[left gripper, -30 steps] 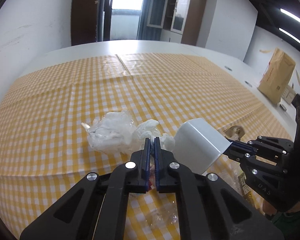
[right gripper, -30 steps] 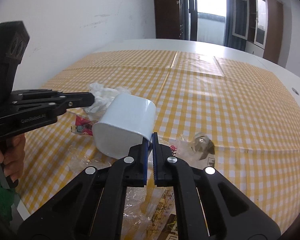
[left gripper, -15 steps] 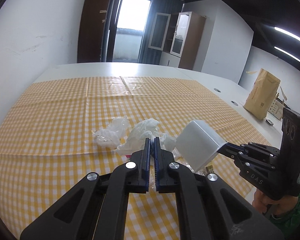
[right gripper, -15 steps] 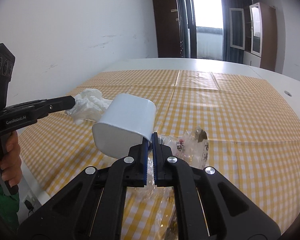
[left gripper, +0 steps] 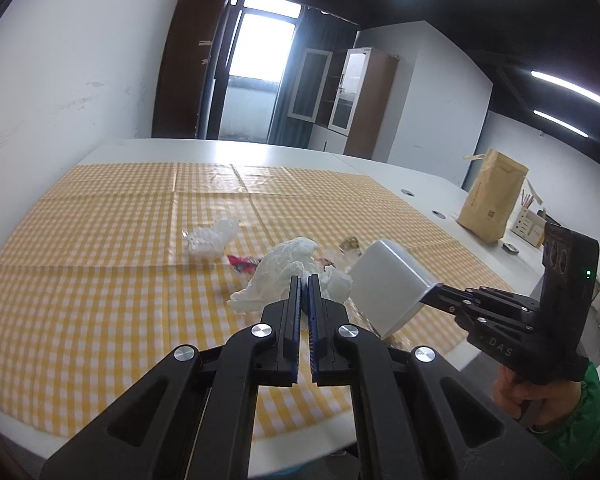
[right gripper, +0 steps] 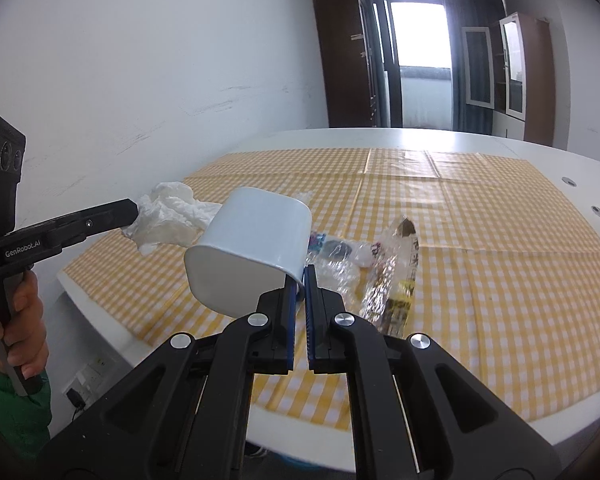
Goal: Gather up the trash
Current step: 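Carry the tissue and white cup down over the blue wastebasket with both tools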
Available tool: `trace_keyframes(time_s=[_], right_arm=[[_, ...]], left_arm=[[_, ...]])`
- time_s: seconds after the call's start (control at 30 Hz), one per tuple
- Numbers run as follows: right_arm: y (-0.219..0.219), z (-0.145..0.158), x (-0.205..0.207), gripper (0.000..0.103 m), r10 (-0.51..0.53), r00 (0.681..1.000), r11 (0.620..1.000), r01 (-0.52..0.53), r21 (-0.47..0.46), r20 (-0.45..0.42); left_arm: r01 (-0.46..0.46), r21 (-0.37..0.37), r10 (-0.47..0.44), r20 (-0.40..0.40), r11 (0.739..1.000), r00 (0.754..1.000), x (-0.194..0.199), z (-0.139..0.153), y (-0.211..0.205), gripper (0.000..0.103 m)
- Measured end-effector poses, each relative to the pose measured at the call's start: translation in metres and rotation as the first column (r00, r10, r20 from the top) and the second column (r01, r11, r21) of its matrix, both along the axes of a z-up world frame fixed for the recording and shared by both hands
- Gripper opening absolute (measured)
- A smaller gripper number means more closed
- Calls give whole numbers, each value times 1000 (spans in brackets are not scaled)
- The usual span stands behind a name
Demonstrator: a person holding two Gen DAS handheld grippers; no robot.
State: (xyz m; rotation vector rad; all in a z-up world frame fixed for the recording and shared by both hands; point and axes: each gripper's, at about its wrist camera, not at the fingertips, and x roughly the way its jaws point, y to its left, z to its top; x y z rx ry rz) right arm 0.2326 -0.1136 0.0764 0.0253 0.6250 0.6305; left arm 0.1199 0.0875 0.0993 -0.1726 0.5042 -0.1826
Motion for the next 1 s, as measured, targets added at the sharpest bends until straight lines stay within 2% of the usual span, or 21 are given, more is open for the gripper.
trace_keyframes(time_s=[0.27, 0.63, 0.8, 1.0], right_arm=[[-15, -5, -56, 3, 23, 1000, 1000, -23, 6, 9], [-38, -28, -129, 3, 40, 999, 999, -41, -22, -23], [-46, -35, -152, 3, 55, 998, 998, -57, -39, -32], [-54, -61, -167, 3, 70, 994, 995, -75, -64, -84]], left_arm=[[23, -32, -22, 35, 999, 999, -54, -6, -16, 3], [76, -58, -75, 17, 995, 997, -97, -37, -34, 2], [92, -63, -93, -17, 994, 996, -115, -58, -41, 2], [103, -50, -107, -87, 993, 990, -126, -89, -50, 2]])
